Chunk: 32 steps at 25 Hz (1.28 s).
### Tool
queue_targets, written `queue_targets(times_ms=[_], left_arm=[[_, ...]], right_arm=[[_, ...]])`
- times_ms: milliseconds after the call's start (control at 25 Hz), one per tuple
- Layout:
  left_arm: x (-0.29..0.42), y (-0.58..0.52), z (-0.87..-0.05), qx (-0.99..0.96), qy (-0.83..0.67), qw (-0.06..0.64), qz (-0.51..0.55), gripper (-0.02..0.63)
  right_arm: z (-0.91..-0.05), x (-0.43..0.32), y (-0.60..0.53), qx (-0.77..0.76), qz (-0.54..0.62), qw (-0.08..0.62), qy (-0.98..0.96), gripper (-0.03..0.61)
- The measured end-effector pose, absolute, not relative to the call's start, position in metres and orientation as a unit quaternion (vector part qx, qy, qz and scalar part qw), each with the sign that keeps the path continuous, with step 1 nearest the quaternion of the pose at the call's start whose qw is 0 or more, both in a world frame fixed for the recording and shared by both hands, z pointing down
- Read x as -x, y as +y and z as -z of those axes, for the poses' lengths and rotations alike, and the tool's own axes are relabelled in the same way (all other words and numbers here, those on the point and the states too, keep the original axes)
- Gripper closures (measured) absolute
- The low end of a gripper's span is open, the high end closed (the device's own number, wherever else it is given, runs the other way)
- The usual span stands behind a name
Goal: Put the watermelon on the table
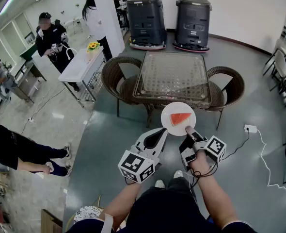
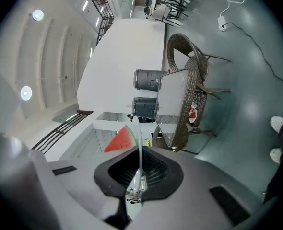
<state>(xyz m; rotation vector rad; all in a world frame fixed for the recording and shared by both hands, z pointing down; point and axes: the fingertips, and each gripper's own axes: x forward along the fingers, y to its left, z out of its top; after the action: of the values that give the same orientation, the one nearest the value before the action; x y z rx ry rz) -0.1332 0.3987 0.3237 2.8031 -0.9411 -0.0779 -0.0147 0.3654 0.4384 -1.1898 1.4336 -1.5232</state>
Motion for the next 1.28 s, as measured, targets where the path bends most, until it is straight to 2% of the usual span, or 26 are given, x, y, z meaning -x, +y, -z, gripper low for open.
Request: queue_targets(times_ms=[360, 1280], left_arm=[[0.132, 0.403, -0.328, -0.943, -0.319, 0.092, 0.023, 0.609], [0.125, 0.392, -0.334, -0.940, -0.327, 0.098, 0.018, 0.609]], right_arm=[[-0.442, 0.009, 0.369, 0.458, 0.589, 0.376, 0.550, 0.569], [-0.449, 0.008, 0.361, 0.461, 0.600, 0.362, 0.544, 0.569]])
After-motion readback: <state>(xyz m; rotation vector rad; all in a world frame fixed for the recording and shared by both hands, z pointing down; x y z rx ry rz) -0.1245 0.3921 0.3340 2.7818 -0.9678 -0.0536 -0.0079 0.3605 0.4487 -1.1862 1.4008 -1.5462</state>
